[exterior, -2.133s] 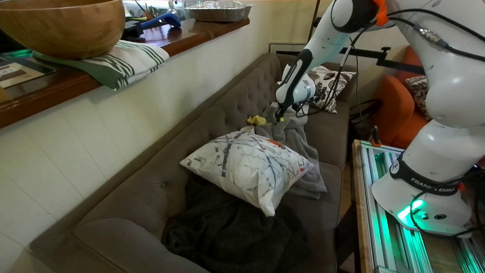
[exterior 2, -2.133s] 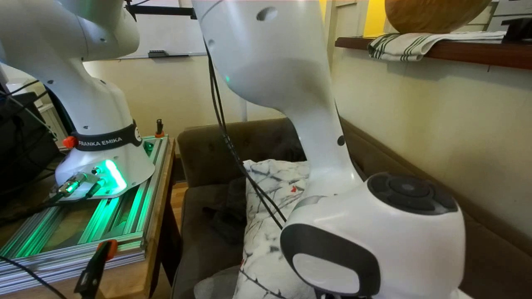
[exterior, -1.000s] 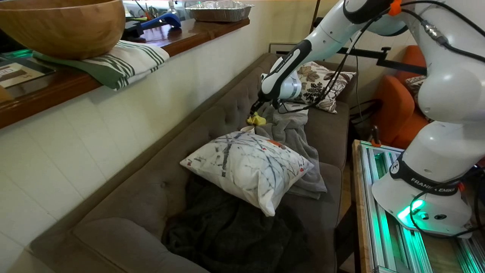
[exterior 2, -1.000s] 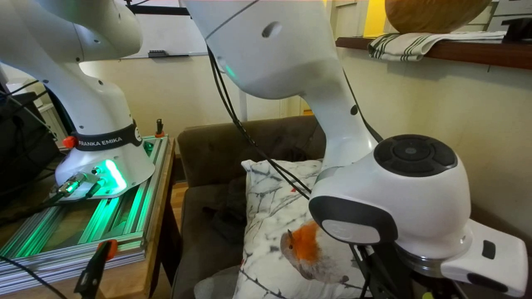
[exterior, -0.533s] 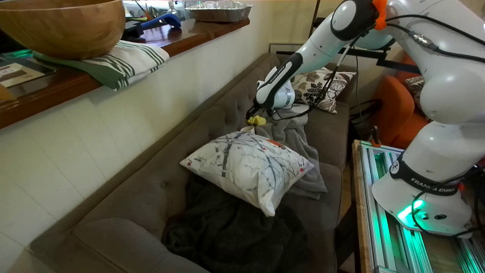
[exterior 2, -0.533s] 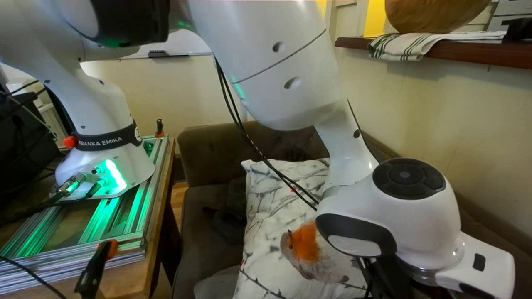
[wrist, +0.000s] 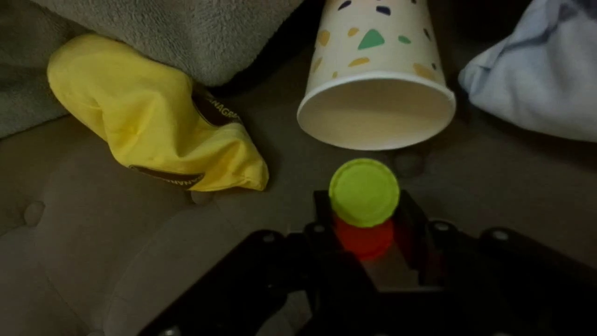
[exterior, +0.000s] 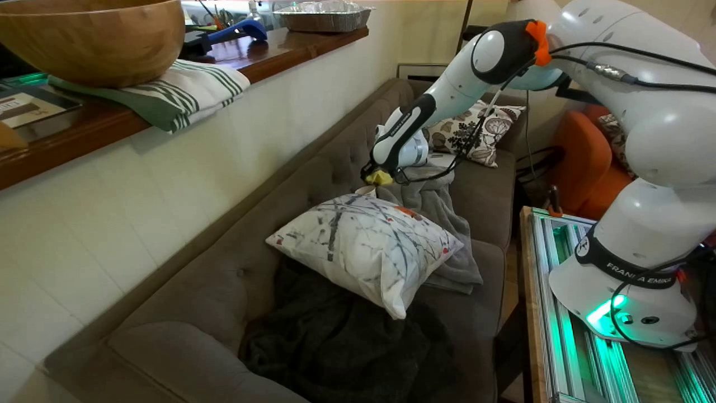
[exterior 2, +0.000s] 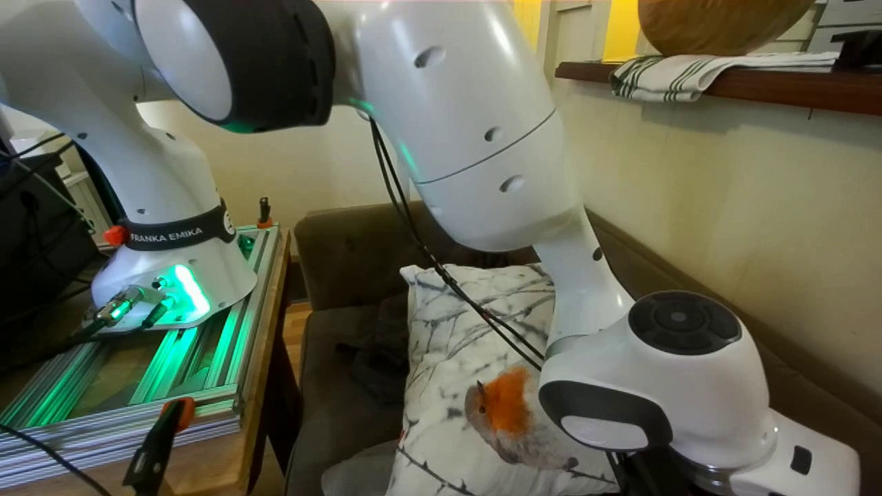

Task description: Put the yellow item into the coffee cup

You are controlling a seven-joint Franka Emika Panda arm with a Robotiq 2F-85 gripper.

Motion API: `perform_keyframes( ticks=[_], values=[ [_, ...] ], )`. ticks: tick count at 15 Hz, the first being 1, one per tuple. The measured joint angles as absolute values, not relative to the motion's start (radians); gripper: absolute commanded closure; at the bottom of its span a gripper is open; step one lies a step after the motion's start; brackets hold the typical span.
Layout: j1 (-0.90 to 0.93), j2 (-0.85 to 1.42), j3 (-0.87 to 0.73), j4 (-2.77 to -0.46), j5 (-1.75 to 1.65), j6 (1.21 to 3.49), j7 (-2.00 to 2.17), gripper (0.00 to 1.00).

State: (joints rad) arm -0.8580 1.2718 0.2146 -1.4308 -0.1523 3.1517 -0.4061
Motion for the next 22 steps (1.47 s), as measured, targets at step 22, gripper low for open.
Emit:
perform_keyframes(
  ticks=[22],
  values=[
    [-0.988, 1.130, 0.265, -1.530, -0.129, 2.547, -0.732, 0.00]
  ],
)
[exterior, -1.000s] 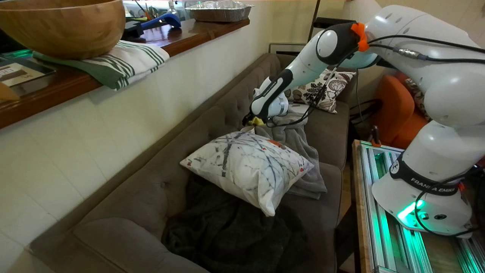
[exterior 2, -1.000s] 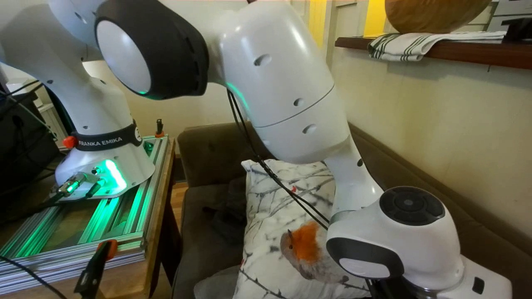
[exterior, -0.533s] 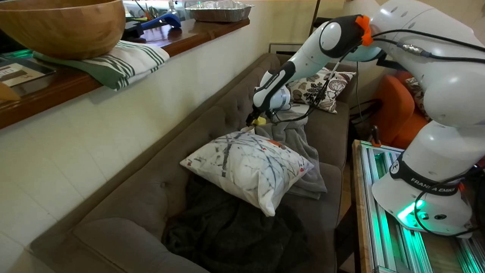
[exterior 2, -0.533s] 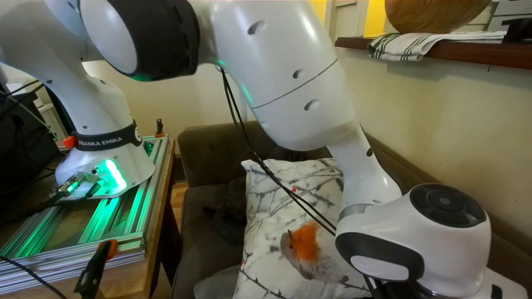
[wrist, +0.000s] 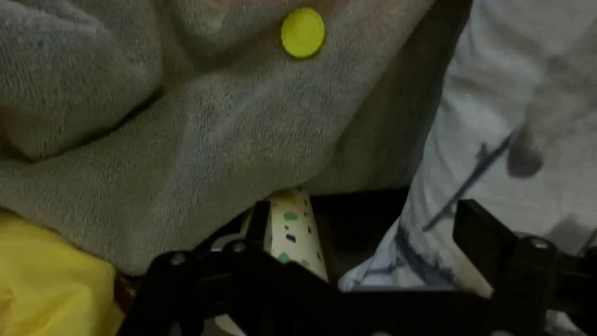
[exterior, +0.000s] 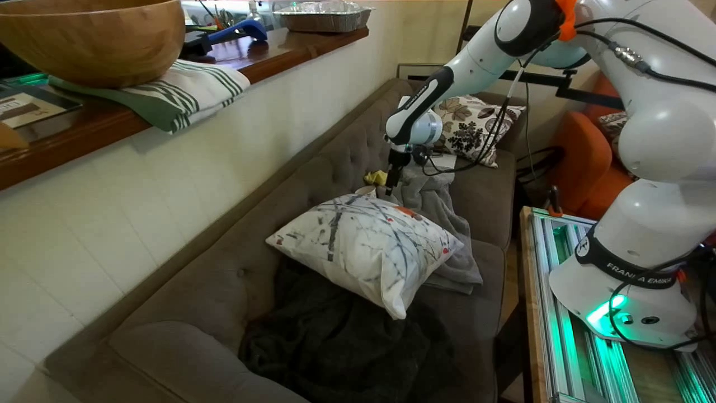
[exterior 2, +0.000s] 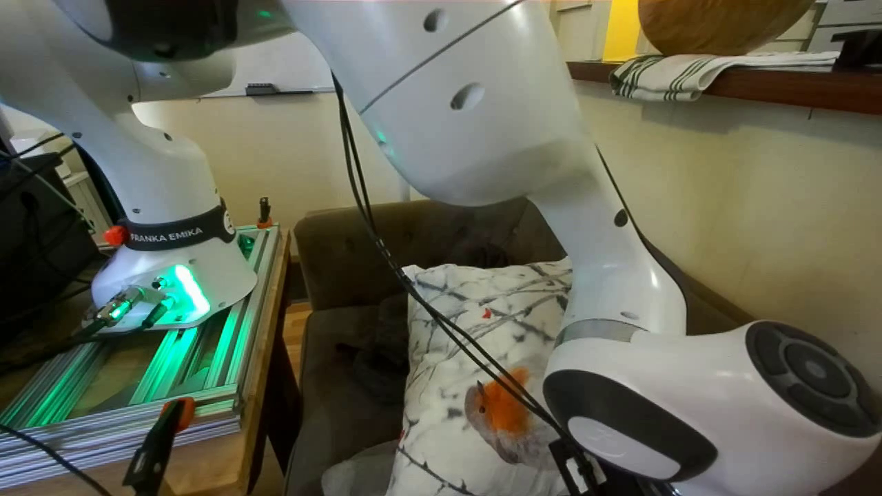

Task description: Put the yellow item into the coffee cup

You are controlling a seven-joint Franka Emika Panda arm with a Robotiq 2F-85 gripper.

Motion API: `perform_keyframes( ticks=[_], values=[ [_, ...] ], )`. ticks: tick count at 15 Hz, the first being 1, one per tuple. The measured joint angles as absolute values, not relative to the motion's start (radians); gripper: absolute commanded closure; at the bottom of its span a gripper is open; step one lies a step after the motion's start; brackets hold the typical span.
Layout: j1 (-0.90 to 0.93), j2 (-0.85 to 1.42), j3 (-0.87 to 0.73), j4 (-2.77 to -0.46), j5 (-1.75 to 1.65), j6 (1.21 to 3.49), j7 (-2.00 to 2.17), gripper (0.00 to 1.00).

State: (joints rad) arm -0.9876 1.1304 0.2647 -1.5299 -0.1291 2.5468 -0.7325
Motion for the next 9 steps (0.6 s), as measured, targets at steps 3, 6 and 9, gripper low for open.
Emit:
perform_keyframes(
  ticks=[3, 6, 9],
  values=[
    [-0.980, 1.102, 0.213, -1.562, -0.119, 2.499, -0.760, 0.00],
    [-0.971, 1.094, 0.184, -1.569, -0.119, 2.499, -0.760, 0.00],
    [-0.962, 1.093, 0.179, -1.568, -0.112, 2.499, -0.760, 0.00]
  ],
)
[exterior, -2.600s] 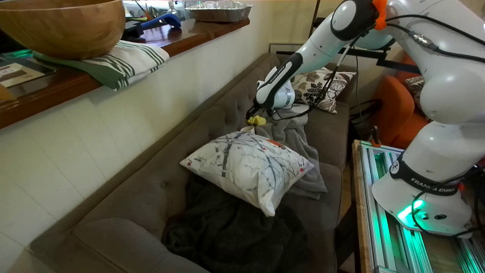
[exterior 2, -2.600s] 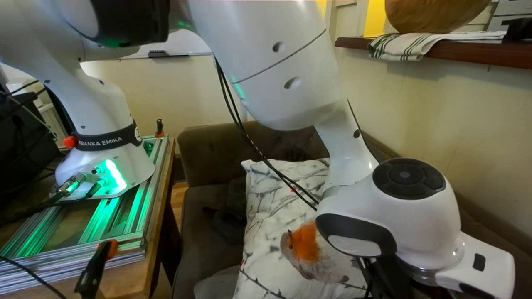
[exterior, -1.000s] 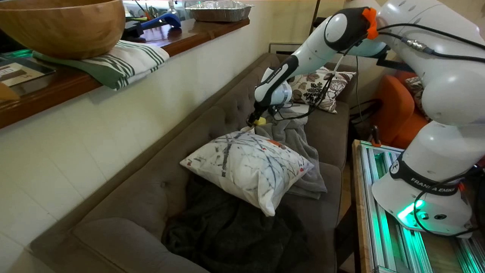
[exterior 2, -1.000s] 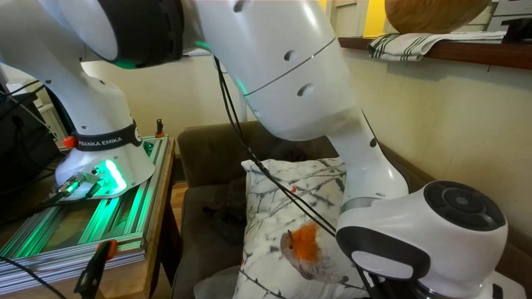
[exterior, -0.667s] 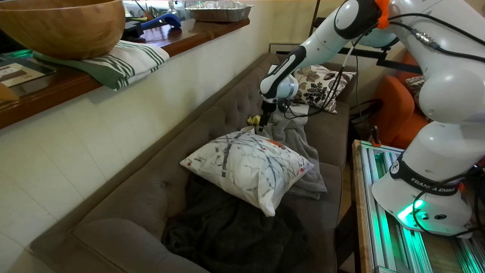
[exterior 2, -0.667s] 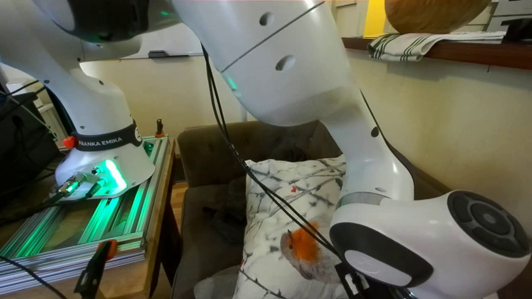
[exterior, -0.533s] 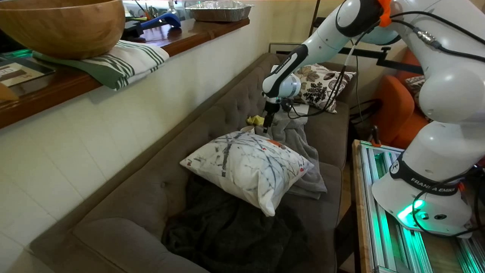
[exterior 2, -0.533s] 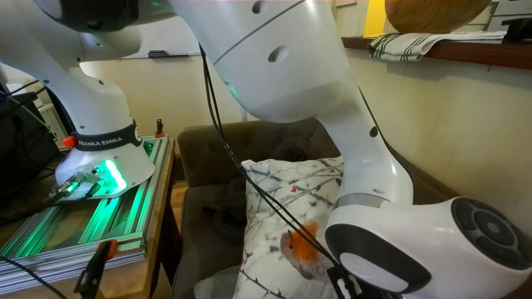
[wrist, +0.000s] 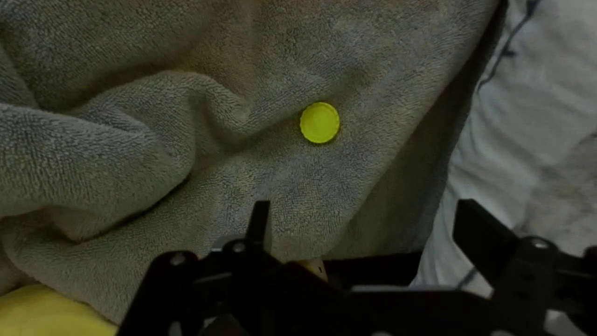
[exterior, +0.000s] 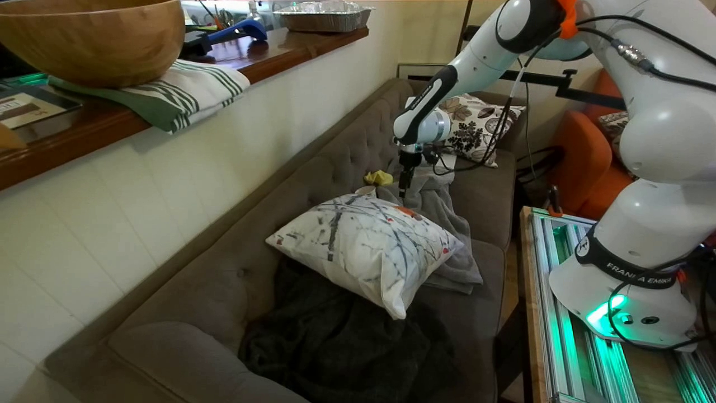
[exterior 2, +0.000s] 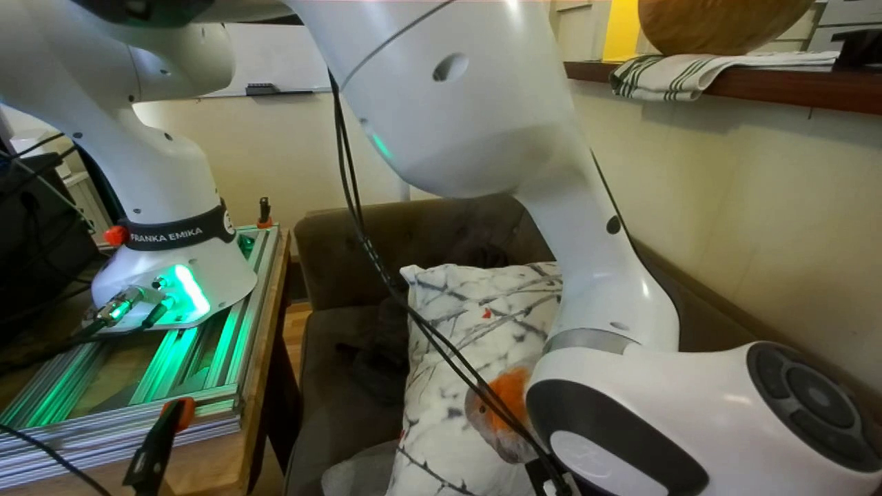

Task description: Put the yellow item into the coffee cup

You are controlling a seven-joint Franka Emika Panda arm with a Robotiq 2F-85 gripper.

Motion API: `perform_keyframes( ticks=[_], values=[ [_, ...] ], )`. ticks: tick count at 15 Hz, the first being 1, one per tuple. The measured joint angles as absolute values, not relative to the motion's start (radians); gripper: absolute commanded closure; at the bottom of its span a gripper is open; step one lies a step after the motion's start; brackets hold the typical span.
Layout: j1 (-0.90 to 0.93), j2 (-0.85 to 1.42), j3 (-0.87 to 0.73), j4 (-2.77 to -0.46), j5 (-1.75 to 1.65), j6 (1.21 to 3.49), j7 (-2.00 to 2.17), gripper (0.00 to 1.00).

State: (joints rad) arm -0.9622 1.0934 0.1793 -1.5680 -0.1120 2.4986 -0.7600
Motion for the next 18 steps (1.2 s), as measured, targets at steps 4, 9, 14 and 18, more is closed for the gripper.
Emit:
perform_keyframes(
  ticks=[4, 9, 14, 18],
  values=[
    [-0.944, 1.109, 0.161, -1.567, -0.106, 2.505, -0.803, 0.00],
    [-0.942, 1.172, 0.149, -1.553, -0.098, 2.512, -0.883, 0.00],
    [-0.943, 1.240, 0.140, -1.509, -0.081, 2.511, -0.929, 0.00],
    [-0.946, 1.292, 0.141, -1.447, -0.047, 2.502, -0.967, 0.32]
  ],
)
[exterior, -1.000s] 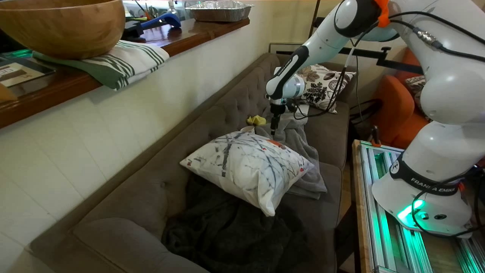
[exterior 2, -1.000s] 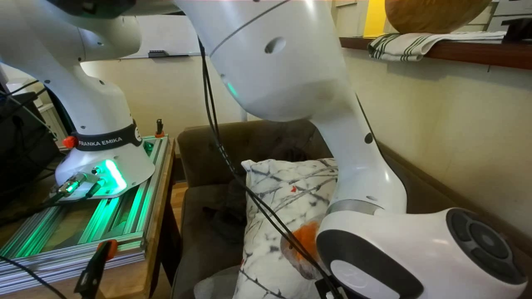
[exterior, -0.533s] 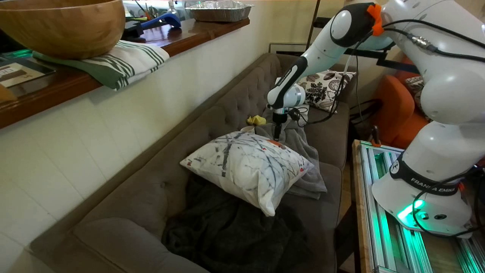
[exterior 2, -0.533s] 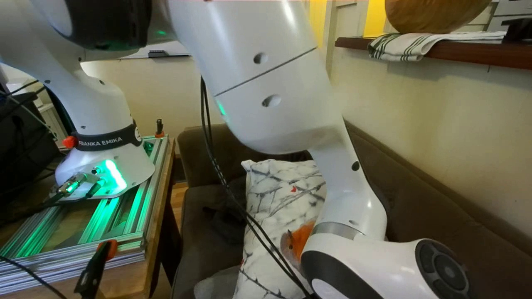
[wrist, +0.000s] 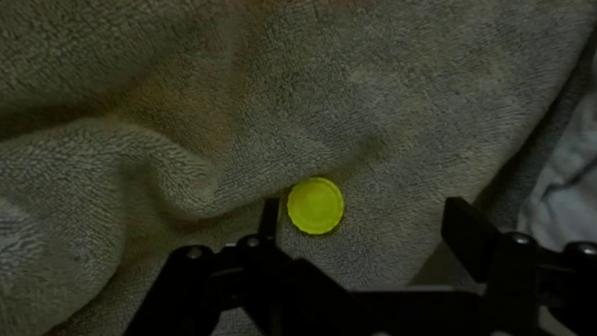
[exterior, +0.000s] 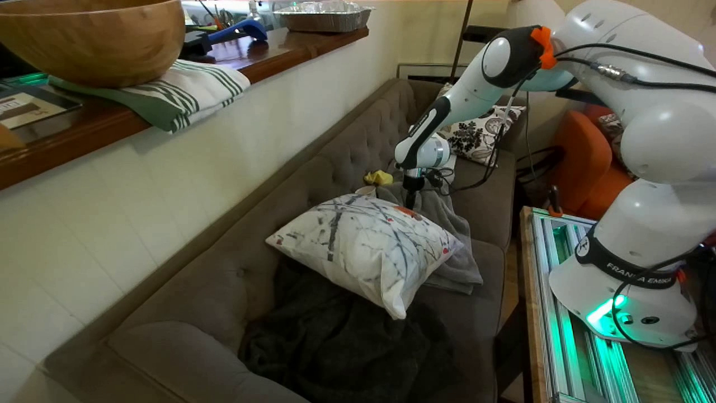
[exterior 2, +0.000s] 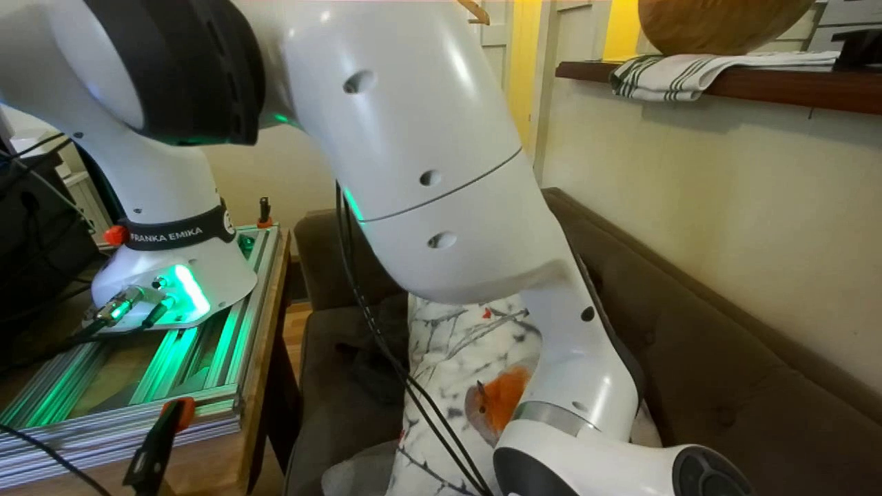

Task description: Put the yellow item into the coffee cup

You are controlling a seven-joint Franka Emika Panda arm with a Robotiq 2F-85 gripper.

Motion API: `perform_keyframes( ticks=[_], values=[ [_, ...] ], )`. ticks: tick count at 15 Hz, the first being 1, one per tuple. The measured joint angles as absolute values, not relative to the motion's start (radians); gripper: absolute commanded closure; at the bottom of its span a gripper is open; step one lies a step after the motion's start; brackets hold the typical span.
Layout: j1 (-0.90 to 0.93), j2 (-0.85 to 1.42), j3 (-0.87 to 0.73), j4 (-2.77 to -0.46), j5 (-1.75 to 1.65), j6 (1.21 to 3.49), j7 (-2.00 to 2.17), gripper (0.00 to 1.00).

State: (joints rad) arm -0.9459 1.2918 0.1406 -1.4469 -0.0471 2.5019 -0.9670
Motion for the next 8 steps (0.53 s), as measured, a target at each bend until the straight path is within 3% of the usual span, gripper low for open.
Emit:
perform_keyframes(
  ticks=[3, 8],
  values=[
    [-0.950, 1.326, 0.140, -1.399, -0.034, 2.483, -0.986, 0.37],
    [-0.951, 1.364, 0.140, -1.347, -0.024, 2.462, -0.997, 0.34]
  ],
)
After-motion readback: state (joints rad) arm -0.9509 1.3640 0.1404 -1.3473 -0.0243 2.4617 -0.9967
